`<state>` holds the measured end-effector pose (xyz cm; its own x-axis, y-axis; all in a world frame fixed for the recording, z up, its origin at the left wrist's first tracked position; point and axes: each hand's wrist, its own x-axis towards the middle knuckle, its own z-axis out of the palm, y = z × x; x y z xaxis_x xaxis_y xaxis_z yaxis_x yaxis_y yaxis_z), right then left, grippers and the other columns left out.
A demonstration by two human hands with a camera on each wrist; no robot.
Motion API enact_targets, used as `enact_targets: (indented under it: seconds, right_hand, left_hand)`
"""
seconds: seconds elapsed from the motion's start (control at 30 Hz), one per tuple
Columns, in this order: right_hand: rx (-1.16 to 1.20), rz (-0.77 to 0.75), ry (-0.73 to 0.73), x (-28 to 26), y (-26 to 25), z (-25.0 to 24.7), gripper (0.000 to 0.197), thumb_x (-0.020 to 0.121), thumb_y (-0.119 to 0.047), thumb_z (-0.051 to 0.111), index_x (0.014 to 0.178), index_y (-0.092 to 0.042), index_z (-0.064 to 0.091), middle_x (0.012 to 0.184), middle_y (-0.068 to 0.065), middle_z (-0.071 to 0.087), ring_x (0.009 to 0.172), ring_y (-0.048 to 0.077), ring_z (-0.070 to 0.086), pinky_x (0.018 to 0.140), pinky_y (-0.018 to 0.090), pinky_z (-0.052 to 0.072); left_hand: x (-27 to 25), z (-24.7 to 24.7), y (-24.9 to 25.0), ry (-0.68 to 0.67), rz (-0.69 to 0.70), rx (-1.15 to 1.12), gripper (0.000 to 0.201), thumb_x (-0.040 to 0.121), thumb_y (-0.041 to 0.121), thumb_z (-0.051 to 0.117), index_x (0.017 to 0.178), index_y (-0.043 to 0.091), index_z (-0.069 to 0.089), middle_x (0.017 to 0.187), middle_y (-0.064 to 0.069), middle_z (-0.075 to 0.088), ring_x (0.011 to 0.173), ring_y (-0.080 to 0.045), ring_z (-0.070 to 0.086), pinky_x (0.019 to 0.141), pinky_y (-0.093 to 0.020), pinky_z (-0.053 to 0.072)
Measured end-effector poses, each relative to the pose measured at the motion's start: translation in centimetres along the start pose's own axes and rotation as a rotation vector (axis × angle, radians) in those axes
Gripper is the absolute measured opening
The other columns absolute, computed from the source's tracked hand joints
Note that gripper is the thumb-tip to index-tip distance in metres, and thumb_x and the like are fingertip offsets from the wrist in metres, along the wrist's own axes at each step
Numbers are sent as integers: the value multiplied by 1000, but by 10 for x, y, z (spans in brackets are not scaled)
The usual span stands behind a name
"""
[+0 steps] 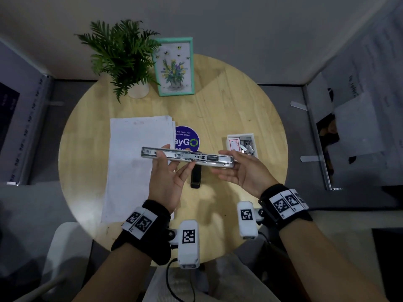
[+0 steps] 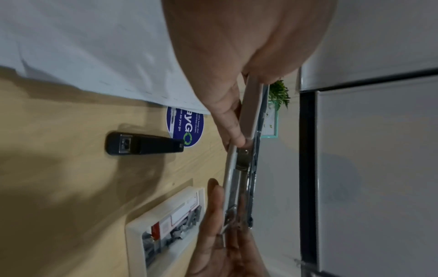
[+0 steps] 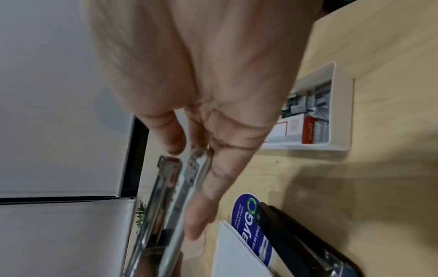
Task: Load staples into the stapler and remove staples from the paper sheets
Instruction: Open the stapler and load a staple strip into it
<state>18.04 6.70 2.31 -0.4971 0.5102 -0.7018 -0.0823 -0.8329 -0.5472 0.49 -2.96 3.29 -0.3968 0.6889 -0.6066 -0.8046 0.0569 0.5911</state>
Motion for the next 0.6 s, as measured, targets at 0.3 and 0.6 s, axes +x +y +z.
enact_targets:
  seconds: [0.3, 0.6]
  right_hand:
    - [16, 6, 1, 0, 22, 17, 22, 98, -9, 46, 106, 5, 60, 112, 29, 65, 81, 39, 73, 64, 32, 61]
    - [-477, 84, -143, 3, 54, 48, 67, 66, -71, 65, 105, -16, 66, 88, 6, 71, 77, 26, 69, 64, 35, 54]
  left_hand:
    - [-4, -13, -8, -147, 353, 666, 22, 97, 28, 47, 118, 30, 54, 116, 1, 62, 102, -19, 62, 90, -39, 51]
    - [2, -36, 21, -683, 382, 1332, 49, 84, 1, 61, 121, 33, 61, 141, 11, 43, 124, -4, 44, 99, -25, 44]
